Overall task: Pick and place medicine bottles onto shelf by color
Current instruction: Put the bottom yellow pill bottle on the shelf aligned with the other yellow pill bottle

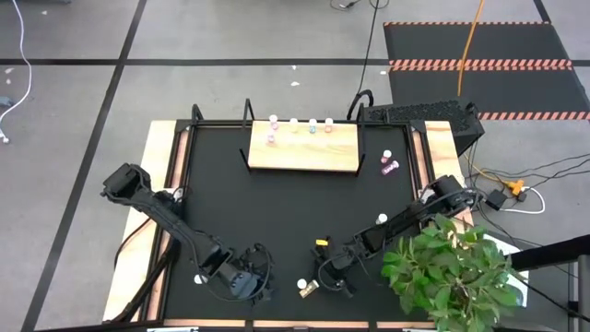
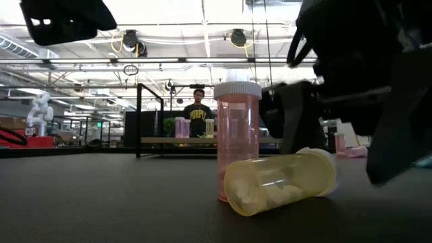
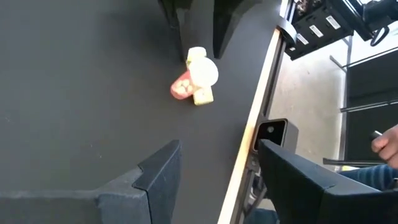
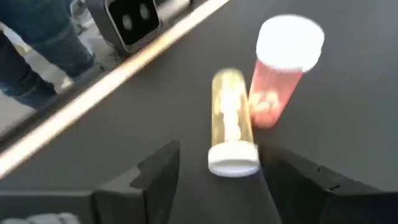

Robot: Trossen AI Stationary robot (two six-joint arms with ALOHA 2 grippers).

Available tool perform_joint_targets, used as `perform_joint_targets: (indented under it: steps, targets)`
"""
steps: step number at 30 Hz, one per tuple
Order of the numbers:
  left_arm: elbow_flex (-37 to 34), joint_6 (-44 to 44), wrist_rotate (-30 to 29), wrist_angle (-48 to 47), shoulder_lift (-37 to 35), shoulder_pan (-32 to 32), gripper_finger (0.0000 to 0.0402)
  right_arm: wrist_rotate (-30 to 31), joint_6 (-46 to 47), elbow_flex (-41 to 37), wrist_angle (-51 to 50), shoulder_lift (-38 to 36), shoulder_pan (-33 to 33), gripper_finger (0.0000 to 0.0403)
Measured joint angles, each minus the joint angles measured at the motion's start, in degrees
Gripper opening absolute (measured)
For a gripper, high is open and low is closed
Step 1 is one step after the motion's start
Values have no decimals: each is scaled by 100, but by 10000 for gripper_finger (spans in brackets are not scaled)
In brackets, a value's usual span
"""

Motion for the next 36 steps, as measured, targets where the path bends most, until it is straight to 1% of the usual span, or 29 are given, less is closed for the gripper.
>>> perform_joint_targets:
  steps: [5,9,15,18,24,28,31,36]
  targets:
    - [0,-8,98,-24,0,95,211,21,54,1,239,208,-2,188]
    - [0,-55,135,-34,0,90,212,13,355,1,308,227,-11,164]
    - [-1,-96,144,-61,0,82,211,6,748,1,457,219,-9,114]
    - [-2,-129,144,-58,0,82,211,-10,978,1,392,200,-9,105]
    - [38,-236,144,-18,-7,101,211,-5,1449,1,-307,-260,-11,130]
    - [186,-63,140,248,-15,239,212,-3,1649,1,-891,-777,-80,126]
    - [407,285,106,231,-15,415,211,12,1659,1,-1550,-1259,-178,117]
    - [793,1290,109,87,-17,882,212,121,1643,1,-2749,-2107,-507,118]
